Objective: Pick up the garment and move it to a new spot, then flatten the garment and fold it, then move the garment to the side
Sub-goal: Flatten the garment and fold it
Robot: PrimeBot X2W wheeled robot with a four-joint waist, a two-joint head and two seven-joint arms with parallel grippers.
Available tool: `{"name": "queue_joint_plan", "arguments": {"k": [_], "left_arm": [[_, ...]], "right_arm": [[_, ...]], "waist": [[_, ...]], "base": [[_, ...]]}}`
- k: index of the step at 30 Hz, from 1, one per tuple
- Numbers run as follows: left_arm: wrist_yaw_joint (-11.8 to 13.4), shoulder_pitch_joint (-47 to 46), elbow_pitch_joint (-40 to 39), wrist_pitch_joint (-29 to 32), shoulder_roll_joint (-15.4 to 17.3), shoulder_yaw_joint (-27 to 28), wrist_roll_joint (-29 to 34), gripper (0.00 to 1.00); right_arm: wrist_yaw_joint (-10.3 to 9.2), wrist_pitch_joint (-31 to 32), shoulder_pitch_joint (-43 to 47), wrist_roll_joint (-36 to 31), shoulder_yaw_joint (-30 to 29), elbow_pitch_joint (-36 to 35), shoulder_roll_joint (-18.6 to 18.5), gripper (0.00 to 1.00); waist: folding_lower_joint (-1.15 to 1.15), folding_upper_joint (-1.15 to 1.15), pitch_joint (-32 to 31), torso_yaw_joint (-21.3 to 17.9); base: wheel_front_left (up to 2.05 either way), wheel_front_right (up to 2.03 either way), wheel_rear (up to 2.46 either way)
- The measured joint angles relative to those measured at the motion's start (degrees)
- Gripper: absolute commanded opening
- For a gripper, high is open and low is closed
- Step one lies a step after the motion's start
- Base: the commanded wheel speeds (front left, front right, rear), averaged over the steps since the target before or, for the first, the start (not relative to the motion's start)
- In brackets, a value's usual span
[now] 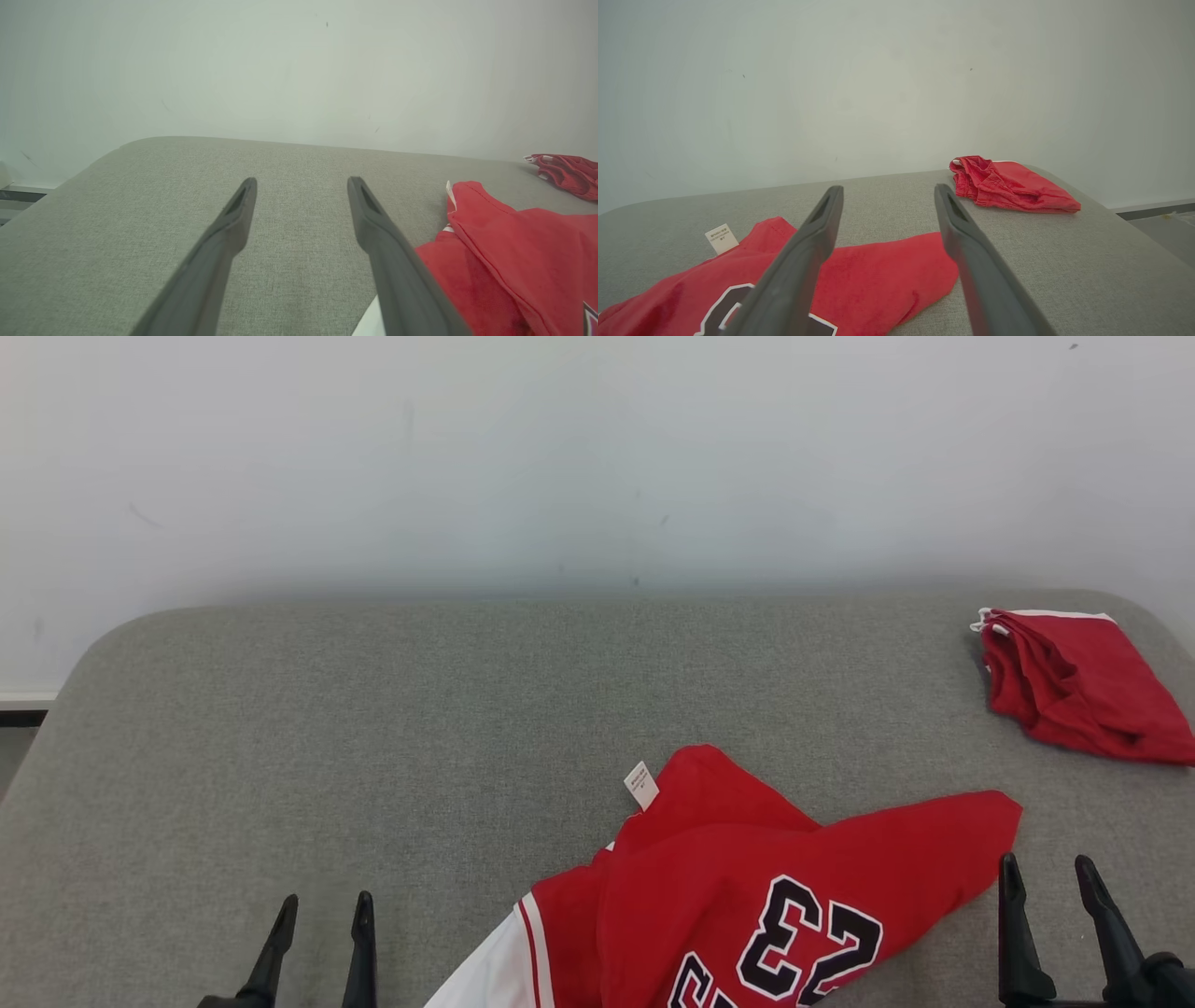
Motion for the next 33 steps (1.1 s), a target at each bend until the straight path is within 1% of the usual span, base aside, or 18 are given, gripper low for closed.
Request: {"name": "queue_joint_plan", "arguments": {"k": [4,9,13,19,23,32,33], "left_arm": [[0.00,-0.05,1.65,-0.01,0.54,-1.52,-0.01,1.00],[-0.11,-0.92,6.32,1.00,2.20,-6.16,-0.24,1.00],[-0.12,-1.51,9.53,2.07,2.96,-8.56,-0.77,1.00],[-0.12,-1.94,14.96,3.74,3.63,-9.98,-1.72,1.00],[-0.13,-2.23,18.96,4.47,3.33,-10.22,-2.52,1.00],[-0.08,-4.83,27.09,3.88,2.65,-11.02,-3.35,1.00],[-0.08,-5.25,28.03,4.03,2.41,-11.24,-3.69,0.27]], "right_arm": [[0.00,-0.12,-0.30,0.00,0.32,0.27,0.02,1.00],[0.00,-0.53,-0.86,0.00,1.27,1.22,0.24,1.00],[0.00,-0.63,-1.05,0.01,1.80,2.11,0.33,1.00],[0.00,-0.86,-1.21,0.04,2.11,3.07,0.22,1.00],[0.00,-1.05,-1.31,0.20,2.14,3.55,0.07,1.00],[0.00,-1.05,-2.24,0.25,2.80,4.35,-0.34,1.00],[0.00,-1.05,-2.25,0.25,2.83,4.42,-0.42,1.00]], "waist": [[0.00,0.00,0.23,-0.29],[0.00,0.00,0.55,-0.69],[0.00,0.00,0.94,-1.14],[0.00,0.00,1.31,-1.92],[0.00,0.00,1.61,-2.45],[0.00,0.00,2.24,-3.48],[0.00,0.00,2.31,-3.57]], "base": [[0.00,0.00,0.00],[0.00,0.00,0.00],[0.00,0.00,0.00],[0.00,0.00,0.00],[0.00,0.00,0.00],[0.00,0.00,0.00],[0.00,0.00,0.00]]}}
